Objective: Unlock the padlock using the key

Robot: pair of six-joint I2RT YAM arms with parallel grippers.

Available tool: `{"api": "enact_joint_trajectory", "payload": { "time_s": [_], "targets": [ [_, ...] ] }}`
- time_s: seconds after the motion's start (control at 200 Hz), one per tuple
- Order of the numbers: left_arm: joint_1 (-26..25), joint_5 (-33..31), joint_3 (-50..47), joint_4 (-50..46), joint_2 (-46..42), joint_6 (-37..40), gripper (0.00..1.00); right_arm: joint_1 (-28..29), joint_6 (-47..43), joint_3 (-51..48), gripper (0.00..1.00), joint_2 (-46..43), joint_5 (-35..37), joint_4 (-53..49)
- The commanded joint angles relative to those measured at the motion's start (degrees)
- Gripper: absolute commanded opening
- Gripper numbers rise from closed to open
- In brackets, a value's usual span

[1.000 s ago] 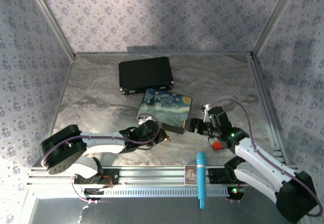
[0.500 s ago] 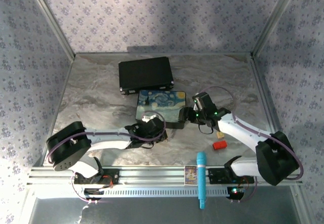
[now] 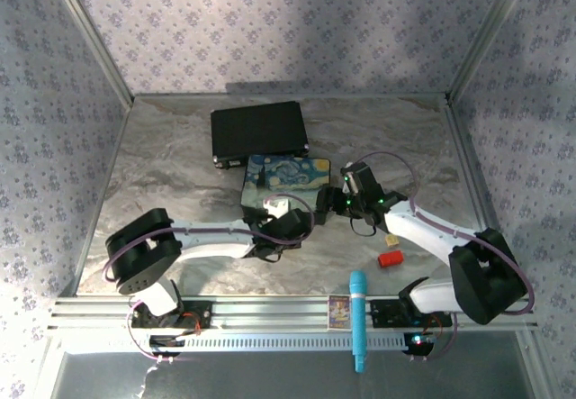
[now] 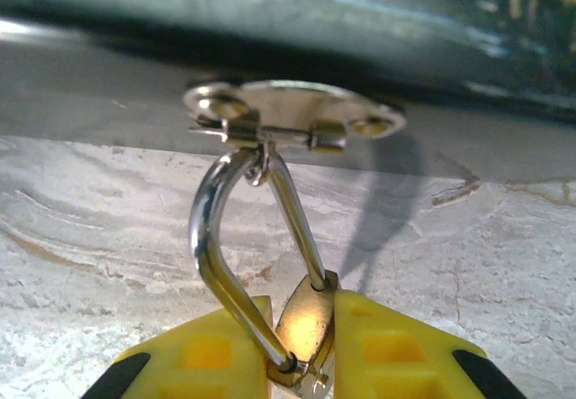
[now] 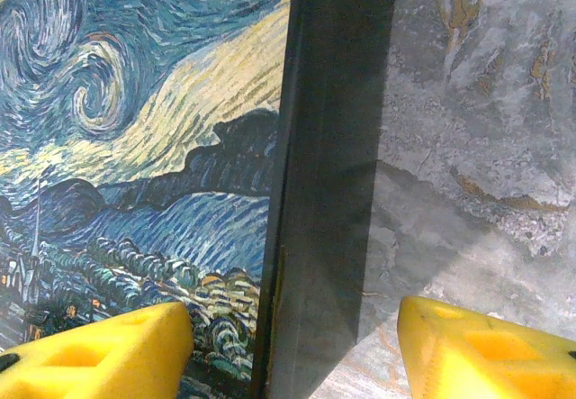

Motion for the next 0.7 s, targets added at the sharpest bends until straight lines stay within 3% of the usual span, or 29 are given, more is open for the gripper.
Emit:
{"api": "enact_joint_trajectory", "payload": {
  "time_s": [0.0,0.225,0.355,0.57,0.695],
  "targets": [
    [-1.3,-2.0,-0.2,-6.5,3.9,4.7,0.19,-0.2,-1.5,-3.9,0.64,3.7,3.7,-7.2],
    [-1.5,-1.8,2.6,-5.8,6.2,5.1,0.24,-0.6,-1.5,-4.9,0.64,3.7,3.5,-6.3],
    [-1.5,-1.8,2.4,-3.7,6.8,5.9,0.36,-0.6,-1.4,-5.8,0.64,3.9,3.0,-5.3],
    [-1.5,-2.5,4.4,-3.6,8.3,6.5,0.36,-0.9,-1.4,-6.6,0.64,4.2,2.8,-4.6],
    [-1.6,-3.5,6.0,-7.1,8.9,5.4,0.30,-0.9,-1.4,-6.7,0.64,4.2,2.5,-4.7]
  ]
}}
